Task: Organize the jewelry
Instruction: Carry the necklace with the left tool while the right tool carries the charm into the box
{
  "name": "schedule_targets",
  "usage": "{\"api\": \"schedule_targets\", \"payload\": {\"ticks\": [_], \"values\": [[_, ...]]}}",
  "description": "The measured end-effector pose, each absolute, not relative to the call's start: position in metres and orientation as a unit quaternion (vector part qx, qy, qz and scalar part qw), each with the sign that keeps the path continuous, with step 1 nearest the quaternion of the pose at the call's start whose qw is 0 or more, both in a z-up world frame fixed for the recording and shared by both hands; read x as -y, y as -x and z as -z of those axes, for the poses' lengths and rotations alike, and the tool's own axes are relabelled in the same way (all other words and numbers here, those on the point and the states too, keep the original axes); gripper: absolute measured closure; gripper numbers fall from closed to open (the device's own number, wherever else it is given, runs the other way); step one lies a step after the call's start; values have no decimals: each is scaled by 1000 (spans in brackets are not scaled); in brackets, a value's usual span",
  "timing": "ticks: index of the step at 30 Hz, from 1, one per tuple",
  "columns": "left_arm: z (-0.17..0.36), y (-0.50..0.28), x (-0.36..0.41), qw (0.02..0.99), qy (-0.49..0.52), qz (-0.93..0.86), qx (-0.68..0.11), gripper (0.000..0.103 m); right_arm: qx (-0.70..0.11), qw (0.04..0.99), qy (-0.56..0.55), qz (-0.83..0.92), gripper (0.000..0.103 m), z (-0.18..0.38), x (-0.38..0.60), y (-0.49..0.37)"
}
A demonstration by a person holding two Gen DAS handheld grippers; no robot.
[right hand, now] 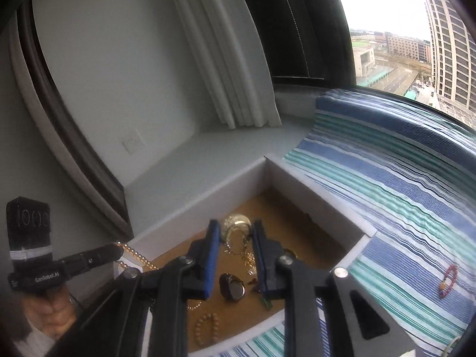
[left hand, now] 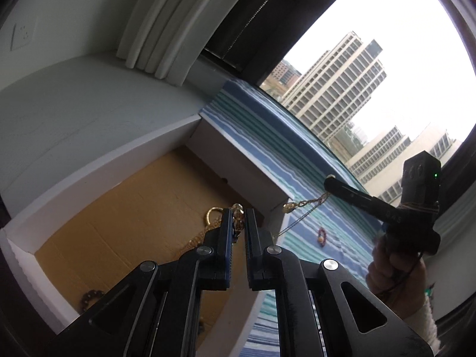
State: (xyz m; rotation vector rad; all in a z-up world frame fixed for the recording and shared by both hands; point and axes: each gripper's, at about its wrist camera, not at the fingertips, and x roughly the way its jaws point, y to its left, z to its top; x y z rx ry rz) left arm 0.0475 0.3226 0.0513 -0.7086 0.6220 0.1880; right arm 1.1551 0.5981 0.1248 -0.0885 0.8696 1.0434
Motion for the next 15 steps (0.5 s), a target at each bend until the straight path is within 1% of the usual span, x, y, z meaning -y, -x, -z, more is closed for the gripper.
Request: {"api": "schedule_targets", "payload": {"ticks": [7,11,13,15], "values": [[11,-74,-336,861,337,-124,-359,97,-446,771,67,-449,81,-58,-616,-1177],[20,-76,-335,857,330,-136,-372,97,-466,768,90,-431,81,-25,-623,-1185],[18,-76,-333,859,325,-137,-370,90,-479,763,97,-423,81,-10,-625,-1188],[16,-75,-332,860,320,-144,-370,75,-487,761,104,-417,81,2,-626,-1189]]}}
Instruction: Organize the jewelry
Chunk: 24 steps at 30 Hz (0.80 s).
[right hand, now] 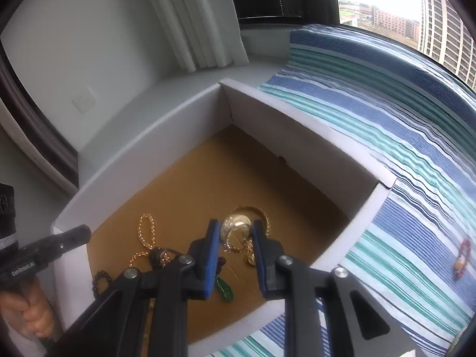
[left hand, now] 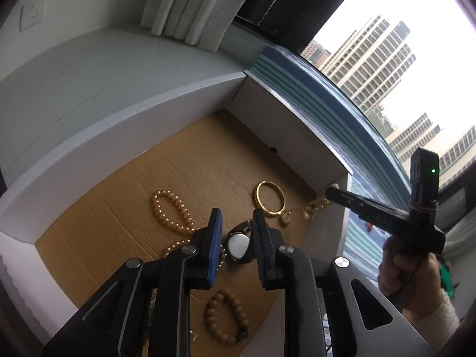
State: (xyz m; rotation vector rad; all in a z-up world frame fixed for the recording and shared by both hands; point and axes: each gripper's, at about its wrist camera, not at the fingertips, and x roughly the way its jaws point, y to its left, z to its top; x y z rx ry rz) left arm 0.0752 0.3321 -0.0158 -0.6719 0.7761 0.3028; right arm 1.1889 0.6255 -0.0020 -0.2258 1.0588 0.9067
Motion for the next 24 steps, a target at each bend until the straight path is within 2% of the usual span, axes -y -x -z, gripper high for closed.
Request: {"api": "schedule_targets", "payload": {"ticks": [5,6,7,11,13,15,20,24], "values": [[7,-66,-324,865,308,-155,-365,51,-503,760,117,-394,78,26,-625,-1191],[2,-63,-320,868,302,-157,-361,47,-502,764,118,-388,69,27,-623,-1192],[-3,-61,-316,873,291,-160,-358,45,-498,768,115,-386,65,25,-620,-1191],[-29,-51,-287,895,244,-162,-336,33,-465,789,95,-390,64,1,-597,-1182],[-39,-47,-264,908,221,-148,-323,25,-437,805,85,-393,59,-18,-579,-1168],[-46,-44,-236,920,202,-126,-313,18,-404,820,83,-396,49,-35,-557,-1146],[-34,-55,-155,929,175,-33,-326,14,-355,854,100,-368,39,-48,-491,-1090],[1,-83,-89,913,148,26,-378,14,-339,880,119,-311,39,-27,-424,-1052]]}}
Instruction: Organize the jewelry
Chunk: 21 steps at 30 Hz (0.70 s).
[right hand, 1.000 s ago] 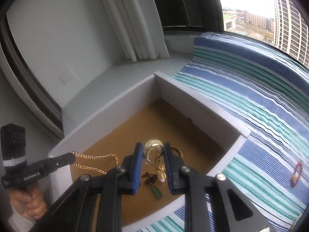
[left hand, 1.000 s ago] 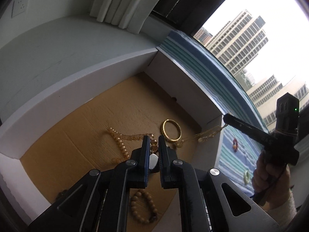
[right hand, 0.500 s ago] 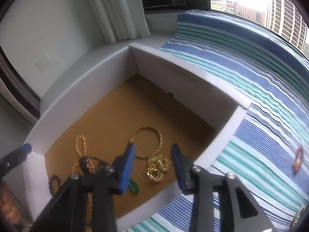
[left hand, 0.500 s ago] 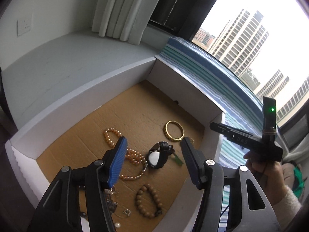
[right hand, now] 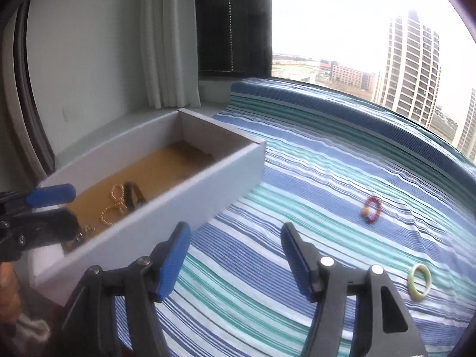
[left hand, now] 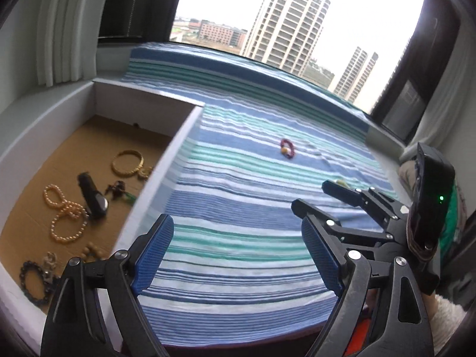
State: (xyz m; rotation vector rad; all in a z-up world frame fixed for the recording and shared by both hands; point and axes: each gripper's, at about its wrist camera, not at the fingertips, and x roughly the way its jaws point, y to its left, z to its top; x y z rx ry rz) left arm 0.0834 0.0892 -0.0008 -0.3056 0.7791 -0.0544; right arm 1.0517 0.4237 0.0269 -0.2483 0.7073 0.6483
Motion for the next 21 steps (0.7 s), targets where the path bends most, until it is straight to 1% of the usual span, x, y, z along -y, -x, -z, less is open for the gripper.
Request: {"api": "schedule_targets", "payload": {"ticks": [6,11,16,21], "values": [[46,-135,-8,907,31,7,-420,14,-390,894,89,-201,39,31,-309,-1030],[55,-159,26,901,-6,-1,-435,14,-414,901,52,-119,39,51,-235,-1034],[52,-166,37,902,-39,-14,-430,14,-420,902,33,-92,39,59,-201,-1037],[51,-175,42,901,-51,-25,-429,14,-422,901,22,-96,39,64,-196,-1043]]}}
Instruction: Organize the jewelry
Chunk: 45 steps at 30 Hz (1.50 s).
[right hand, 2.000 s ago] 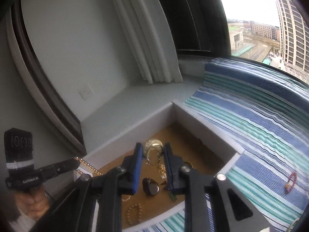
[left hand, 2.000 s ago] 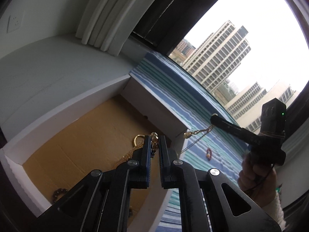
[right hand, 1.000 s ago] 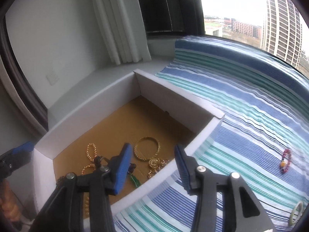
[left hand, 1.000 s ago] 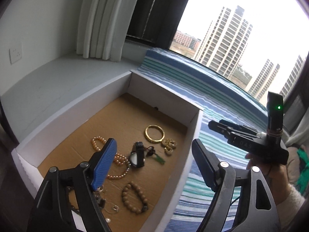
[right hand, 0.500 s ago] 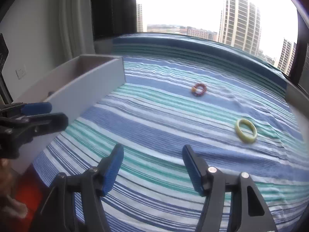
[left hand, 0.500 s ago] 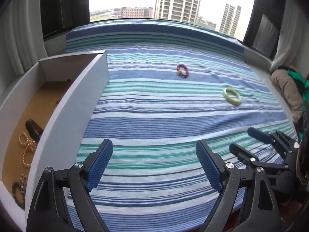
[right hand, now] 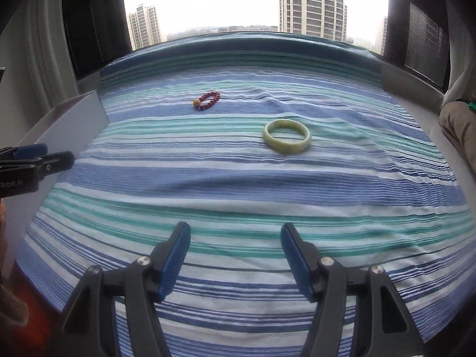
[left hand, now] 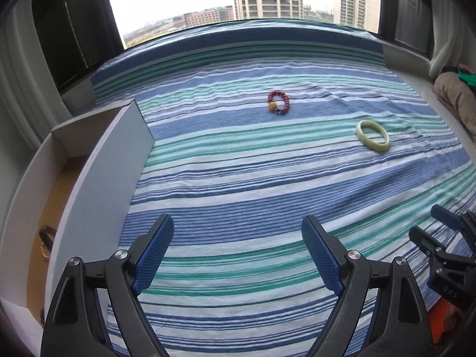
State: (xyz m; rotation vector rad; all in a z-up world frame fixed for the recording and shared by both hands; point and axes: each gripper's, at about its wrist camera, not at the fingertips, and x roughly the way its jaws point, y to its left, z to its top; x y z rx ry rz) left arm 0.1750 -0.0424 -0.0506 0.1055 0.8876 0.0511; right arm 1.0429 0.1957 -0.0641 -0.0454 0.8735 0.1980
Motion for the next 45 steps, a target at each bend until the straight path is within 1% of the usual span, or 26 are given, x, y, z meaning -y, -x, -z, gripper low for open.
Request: {"api": "schedule_targets", "payload": {"ticks": [4,6,8,10,13,16,17,19,20,21,22,24,26,27,31,32,33,34,35,38,41,44,45], "values": [[51,-191,44,896,-48,-11,-441,14,-429,897,18,-104,39,71,-196,-1046],[47,-211,37,888,-8,16,-459,14,-436,893,10,-109,39,75,-191,-1049],[42,-235,28,877,48,40,-476,14,-444,890,-7,-107,39,78,-182,-1052],[39,-260,24,868,78,51,-487,14,-445,890,-16,-95,39,78,-170,-1054],[39,-304,31,857,86,67,-504,14,-447,890,-32,-81,39,80,-153,-1056],[51,-359,46,834,101,98,-534,14,-457,885,-54,-74,39,84,-138,-1060],[58,-376,50,826,107,104,-543,16,-459,883,-58,-72,39,85,-135,-1060],[76,-408,54,818,122,90,-555,23,-464,881,-66,-69,39,88,-130,-1061],[86,-420,54,816,129,76,-559,30,-465,880,-70,-69,39,89,-129,-1060],[97,-431,53,814,134,63,-562,34,-467,878,-75,-69,39,89,-128,-1060],[106,-441,53,811,138,50,-566,37,-468,877,-78,-70,39,89,-127,-1058],[122,-452,51,809,144,25,-569,48,-470,876,-81,-71,39,88,-125,-1055],[131,-456,53,812,147,13,-565,53,-471,875,-83,-74,39,86,-124,-1052],[130,-456,56,821,138,8,-554,53,-471,875,-83,-75,39,84,-123,-1050],[133,-463,68,828,115,2,-548,54,-469,876,-79,-76,39,78,-122,-1052],[133,-463,73,832,103,-1,-545,59,-468,877,-79,-78,39,77,-123,-1054],[133,-462,77,835,89,-5,-543,74,-466,878,-78,-80,39,74,-123,-1056],[133,-460,80,837,76,-5,-541,82,-464,878,-78,-83,39,71,-125,-1058],[134,-459,82,839,69,-4,-540,87,-462,879,-79,-86,39,68,-126,-1061],[134,-455,78,836,91,2,-540,88,-457,879,-87,-103,39,58,-126,-1073],[129,-443,62,834,151,24,-531,88,-450,880,-91,-117,39,49,-122,-1099],[114,-421,44,834,201,57,-510,88,-463,878,-49,-113,39,51,-124,-1143],[108,-414,40,835,210,65,-504,88,-468,874,-32,-123,41,54,-129,-1160]]}}
